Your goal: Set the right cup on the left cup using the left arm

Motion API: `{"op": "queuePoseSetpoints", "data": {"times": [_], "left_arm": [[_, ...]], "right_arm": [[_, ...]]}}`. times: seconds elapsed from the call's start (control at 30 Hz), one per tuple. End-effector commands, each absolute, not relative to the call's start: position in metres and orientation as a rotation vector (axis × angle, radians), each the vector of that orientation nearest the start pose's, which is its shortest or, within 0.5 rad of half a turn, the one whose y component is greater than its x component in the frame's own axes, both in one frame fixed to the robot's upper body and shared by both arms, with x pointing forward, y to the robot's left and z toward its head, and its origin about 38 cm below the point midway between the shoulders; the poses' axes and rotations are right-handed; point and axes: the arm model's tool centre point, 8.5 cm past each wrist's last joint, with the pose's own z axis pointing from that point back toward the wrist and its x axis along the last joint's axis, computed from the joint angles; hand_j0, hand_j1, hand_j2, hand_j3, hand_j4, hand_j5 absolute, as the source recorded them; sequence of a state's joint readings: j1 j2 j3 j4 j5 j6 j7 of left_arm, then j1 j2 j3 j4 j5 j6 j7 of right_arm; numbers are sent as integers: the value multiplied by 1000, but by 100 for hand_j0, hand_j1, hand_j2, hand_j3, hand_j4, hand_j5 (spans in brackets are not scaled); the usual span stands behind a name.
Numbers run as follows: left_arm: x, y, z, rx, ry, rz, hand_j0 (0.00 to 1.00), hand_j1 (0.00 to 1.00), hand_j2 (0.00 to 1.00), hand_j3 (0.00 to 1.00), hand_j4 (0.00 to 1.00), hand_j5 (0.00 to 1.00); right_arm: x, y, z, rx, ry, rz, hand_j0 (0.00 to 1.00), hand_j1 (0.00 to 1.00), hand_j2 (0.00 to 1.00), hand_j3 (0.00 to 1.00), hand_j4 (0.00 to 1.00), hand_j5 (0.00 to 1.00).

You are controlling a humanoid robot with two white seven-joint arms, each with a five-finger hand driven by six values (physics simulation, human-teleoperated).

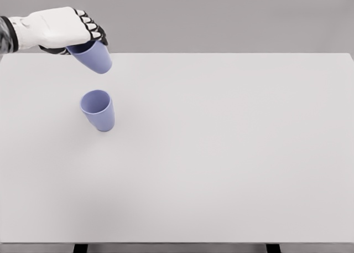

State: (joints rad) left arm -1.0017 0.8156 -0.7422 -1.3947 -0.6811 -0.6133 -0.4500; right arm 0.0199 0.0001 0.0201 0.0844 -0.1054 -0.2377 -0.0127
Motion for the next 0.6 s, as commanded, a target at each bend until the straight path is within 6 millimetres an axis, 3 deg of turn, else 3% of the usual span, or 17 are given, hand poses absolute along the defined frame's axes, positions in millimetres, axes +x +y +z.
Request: {"op": "queuePoseSetpoints", "data": {"times": [0.0, 0.17, 0.57], "left_arm": [[476, 292, 332, -1137, 1601, 2812, 72, 72, 72, 72, 72, 72], [464, 294, 339, -1116, 1609, 2792, 72, 72, 72, 72, 72, 72], [449, 304, 333, -1115, 1592, 2801, 72, 72, 72, 72, 72, 72]], "right_arm": [[-18, -275, -258, -116, -137, -79, 100, 100, 100, 100, 100, 100], [-18, -275, -258, -116, -137, -79, 100, 100, 100, 100, 100, 100], [-18, -275, -258, -116, -137, -79, 100, 100, 100, 100, 100, 100]]}}
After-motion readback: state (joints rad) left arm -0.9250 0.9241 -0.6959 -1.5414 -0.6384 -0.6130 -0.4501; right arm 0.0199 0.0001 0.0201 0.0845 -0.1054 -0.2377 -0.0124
